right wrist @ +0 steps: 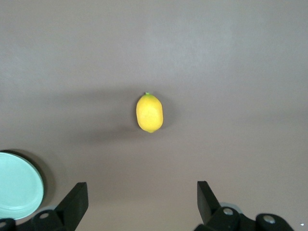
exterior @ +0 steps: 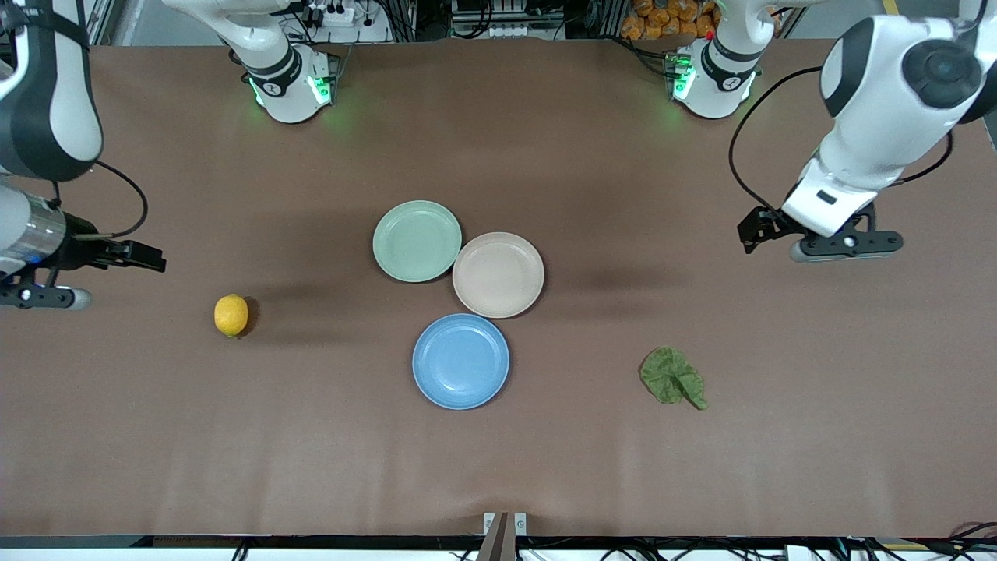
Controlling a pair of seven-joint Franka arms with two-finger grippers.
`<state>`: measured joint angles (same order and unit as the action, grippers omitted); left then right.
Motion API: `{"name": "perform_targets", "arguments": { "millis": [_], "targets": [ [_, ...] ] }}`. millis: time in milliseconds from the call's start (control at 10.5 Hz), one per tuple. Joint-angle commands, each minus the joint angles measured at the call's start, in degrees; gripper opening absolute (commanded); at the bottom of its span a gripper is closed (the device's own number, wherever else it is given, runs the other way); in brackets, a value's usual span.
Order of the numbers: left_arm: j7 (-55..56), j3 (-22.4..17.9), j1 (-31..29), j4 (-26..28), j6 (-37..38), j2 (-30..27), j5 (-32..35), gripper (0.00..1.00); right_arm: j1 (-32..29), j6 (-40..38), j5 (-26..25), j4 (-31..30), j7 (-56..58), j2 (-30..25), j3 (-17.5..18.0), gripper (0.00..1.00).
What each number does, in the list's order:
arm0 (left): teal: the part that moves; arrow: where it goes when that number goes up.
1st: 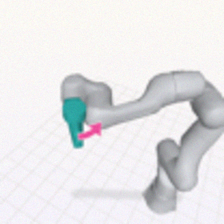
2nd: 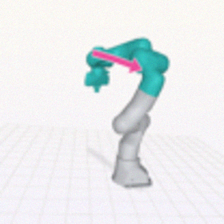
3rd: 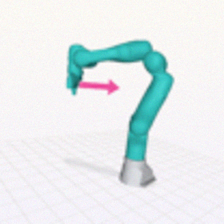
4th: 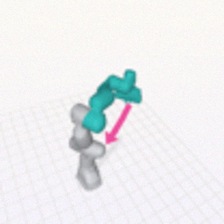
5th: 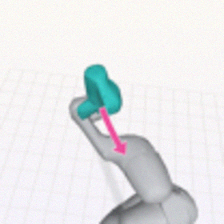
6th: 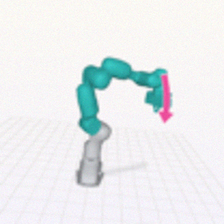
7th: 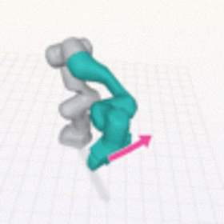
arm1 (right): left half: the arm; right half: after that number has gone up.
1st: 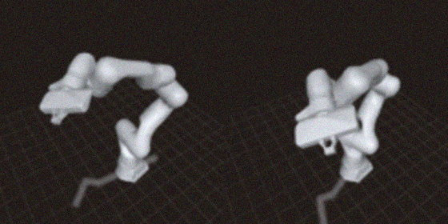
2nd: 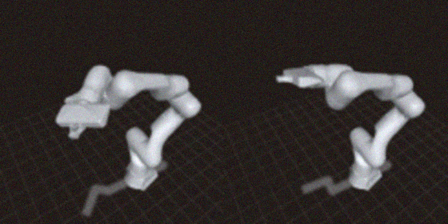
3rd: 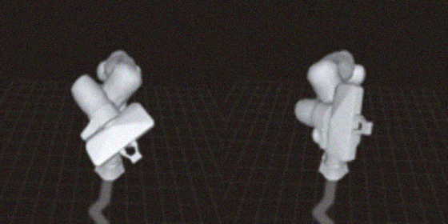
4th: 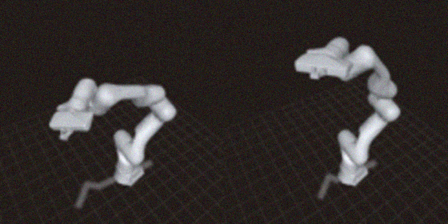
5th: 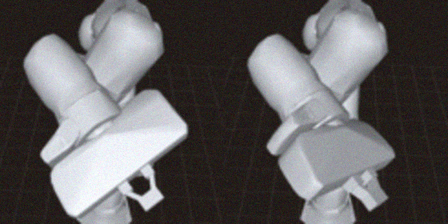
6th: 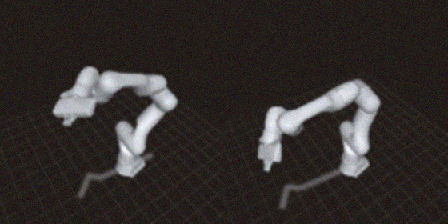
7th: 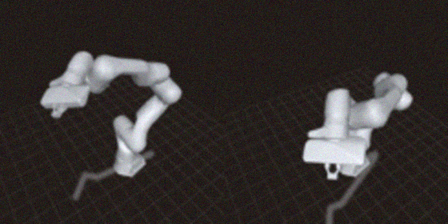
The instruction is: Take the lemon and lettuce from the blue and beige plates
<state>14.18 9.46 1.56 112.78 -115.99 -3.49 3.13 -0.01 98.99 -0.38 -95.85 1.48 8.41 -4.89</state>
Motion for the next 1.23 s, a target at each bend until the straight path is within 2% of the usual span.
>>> {"name": "perform_targets", "arguments": {
  "millis": [0, 285, 474, 664, 1139],
  "targets": [
    [-2.31, 0.21, -0.50, -6.92, 8.02, 0.15, -1.02, 1.00, 0.54, -2.30, -1.03, 4.26, -1.13, -0.59, 0.14, 1.00],
    [-7.41, 0.12, -0.50, -16.68, 21.47, 0.07, -3.03, 1.00, 0.63, -4.50, -0.06, 7.43, -1.39, -2.78, 0.05, 1.00],
    [-7.41, 0.12, -0.50, -20.56, 27.98, -0.11, -3.84, 1.00, 0.46, -4.59, 3.96, 7.52, -2.79, -4.63, -0.38, 1.00],
    [-7.50, 0.12, -0.50, -22.59, 31.17, -0.11, -3.75, 1.00, 0.45, -5.03, 3.37, 8.57, -2.80, -5.42, -0.12, 1.00],
    [-7.94, 0.03, -0.59, -24.01, 31.62, -0.37, -3.66, 1.00, -0.16, -5.73, 4.25, 10.68, -2.80, -5.51, -0.04, 1.00]
  ]
}}
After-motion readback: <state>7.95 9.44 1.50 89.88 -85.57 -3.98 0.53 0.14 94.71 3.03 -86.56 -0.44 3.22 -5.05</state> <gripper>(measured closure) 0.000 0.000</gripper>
